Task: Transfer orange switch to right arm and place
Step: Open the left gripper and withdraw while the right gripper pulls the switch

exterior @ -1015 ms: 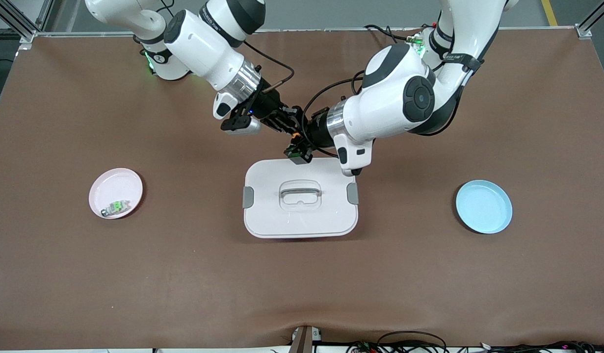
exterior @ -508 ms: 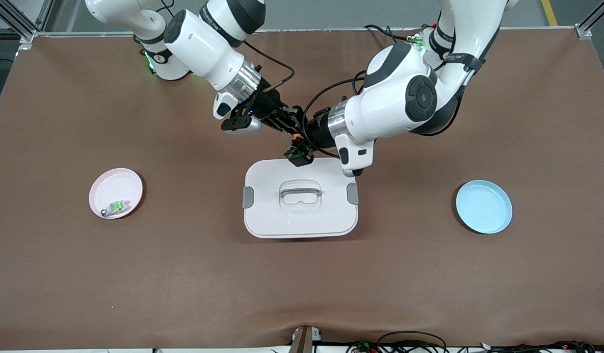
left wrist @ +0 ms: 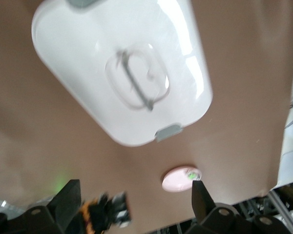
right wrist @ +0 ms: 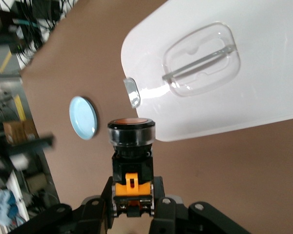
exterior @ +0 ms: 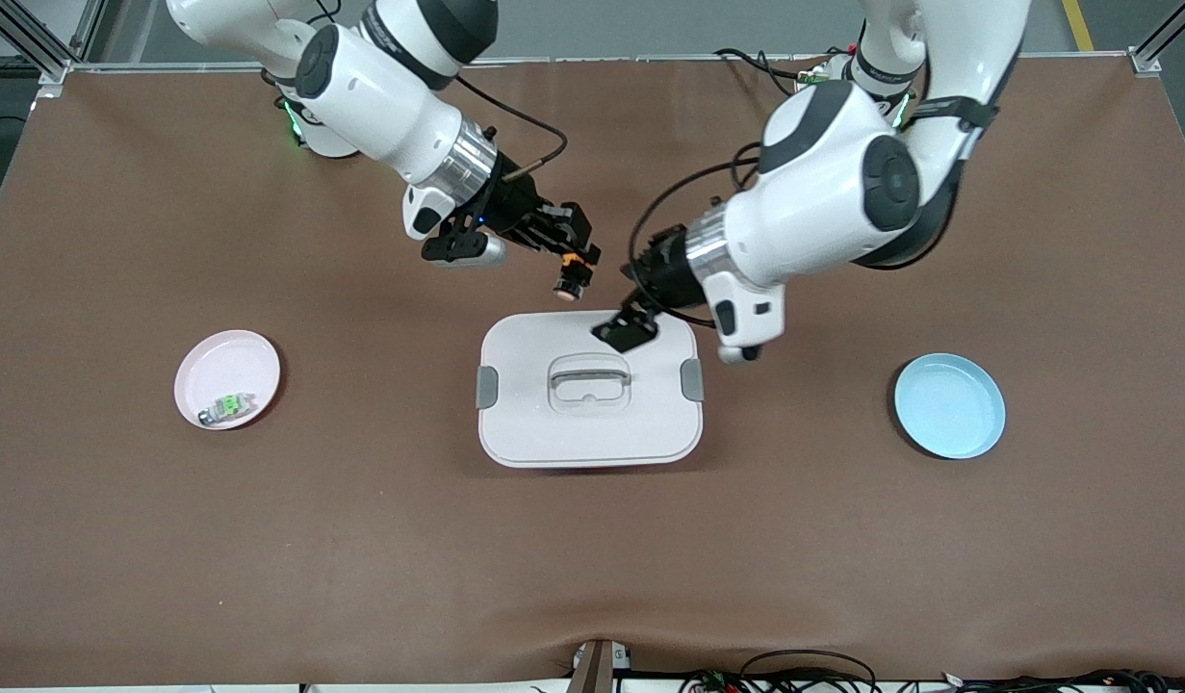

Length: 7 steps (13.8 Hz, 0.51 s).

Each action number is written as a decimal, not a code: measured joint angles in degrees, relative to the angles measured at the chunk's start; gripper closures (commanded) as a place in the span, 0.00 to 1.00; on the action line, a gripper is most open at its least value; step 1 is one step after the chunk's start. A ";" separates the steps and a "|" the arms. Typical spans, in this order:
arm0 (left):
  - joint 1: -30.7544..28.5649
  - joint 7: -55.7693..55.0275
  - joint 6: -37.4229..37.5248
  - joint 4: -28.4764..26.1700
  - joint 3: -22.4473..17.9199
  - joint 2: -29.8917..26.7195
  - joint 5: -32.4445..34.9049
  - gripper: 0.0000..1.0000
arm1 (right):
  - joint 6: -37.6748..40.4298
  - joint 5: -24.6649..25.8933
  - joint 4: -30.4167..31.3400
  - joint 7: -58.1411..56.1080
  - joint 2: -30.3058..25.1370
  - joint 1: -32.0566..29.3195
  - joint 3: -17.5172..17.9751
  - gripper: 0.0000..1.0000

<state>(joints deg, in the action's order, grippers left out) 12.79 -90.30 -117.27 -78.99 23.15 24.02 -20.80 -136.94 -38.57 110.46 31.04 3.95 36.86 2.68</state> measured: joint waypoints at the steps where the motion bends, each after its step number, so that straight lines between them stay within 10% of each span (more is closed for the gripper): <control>1: -0.59 0.02 0.06 0.15 -0.79 -0.51 2.16 0.00 | 3.63 2.00 0.12 -2.20 -1.18 -1.36 -0.04 1.00; 7: -6.41 9.96 3.06 0.24 -3.36 -2.04 14.99 0.00 | 22.38 22.40 0.32 -20.70 -6.68 -9.89 -0.21 1.00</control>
<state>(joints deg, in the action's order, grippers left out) 6.38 -80.34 -114.22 -78.75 19.79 21.97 -5.81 -114.56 -16.17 110.78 10.34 -2.73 26.98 2.46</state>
